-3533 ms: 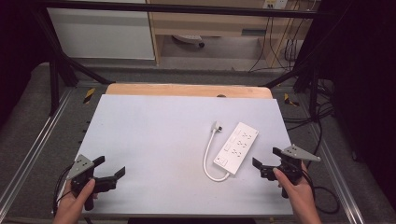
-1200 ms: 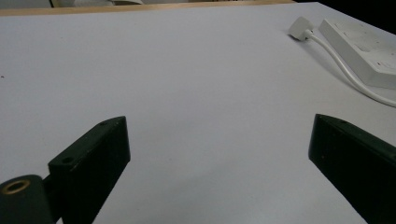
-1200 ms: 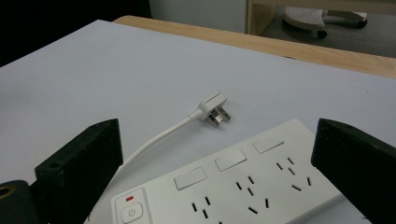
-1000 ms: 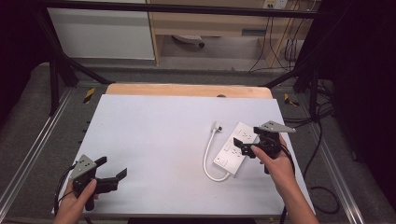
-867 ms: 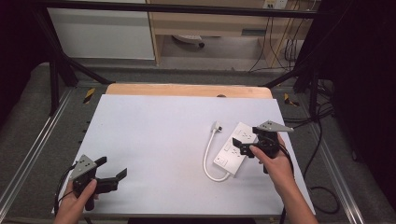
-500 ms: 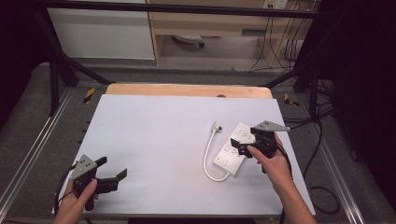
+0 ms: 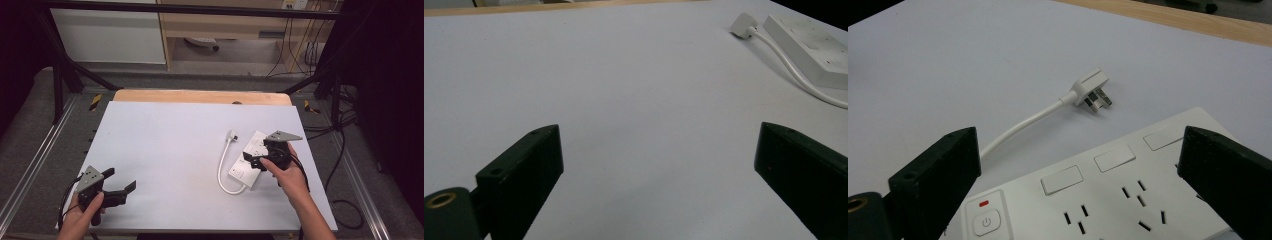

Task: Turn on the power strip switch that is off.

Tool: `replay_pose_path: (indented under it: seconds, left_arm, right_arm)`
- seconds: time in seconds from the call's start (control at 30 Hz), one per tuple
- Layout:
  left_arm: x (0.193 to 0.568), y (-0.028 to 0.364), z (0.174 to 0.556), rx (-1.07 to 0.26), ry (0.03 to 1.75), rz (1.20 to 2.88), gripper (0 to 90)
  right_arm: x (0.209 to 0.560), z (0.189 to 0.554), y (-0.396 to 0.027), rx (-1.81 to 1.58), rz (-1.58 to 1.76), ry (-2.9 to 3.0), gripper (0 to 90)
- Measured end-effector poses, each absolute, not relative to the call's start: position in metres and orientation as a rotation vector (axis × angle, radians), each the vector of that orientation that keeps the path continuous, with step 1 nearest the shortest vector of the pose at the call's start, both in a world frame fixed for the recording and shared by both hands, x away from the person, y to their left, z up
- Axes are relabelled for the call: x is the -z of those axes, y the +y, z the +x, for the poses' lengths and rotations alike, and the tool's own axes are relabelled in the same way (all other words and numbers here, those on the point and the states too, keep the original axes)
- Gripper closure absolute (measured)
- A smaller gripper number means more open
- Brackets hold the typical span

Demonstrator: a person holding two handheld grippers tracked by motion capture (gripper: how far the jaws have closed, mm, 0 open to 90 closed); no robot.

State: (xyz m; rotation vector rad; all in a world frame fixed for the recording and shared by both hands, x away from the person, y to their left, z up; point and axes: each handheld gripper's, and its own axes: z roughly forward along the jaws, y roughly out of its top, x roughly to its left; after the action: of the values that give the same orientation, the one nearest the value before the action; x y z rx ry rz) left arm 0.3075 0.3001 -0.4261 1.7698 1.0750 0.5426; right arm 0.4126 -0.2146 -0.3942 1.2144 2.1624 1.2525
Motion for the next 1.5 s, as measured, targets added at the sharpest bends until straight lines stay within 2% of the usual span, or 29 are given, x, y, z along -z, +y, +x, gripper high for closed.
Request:
replay_pose_path:
  seconds: [0.73,0.83,0.87,1.5]
  left_arm:
    - [0.426,0.300,0.307,-0.543,1.074,1.775,5.7]
    - [0.426,0.300,0.308,-0.543,1.072,1.775,5.7]
    - [0.426,0.300,0.308,-0.542,1.072,1.775,5.7]
    - [0.426,0.300,0.307,-0.541,1.073,1.775,5.6]
  right_arm:
    - [0.398,0.416,-0.206,-1.234,1.190,2.211,14.5]
    - [0.399,0.417,-0.205,-1.235,1.206,2.216,21.7]
    - [0.399,0.417,-0.205,-1.235,1.206,2.216,21.7]
    - [0.405,0.416,-0.200,-1.190,1.161,2.292,66.5]
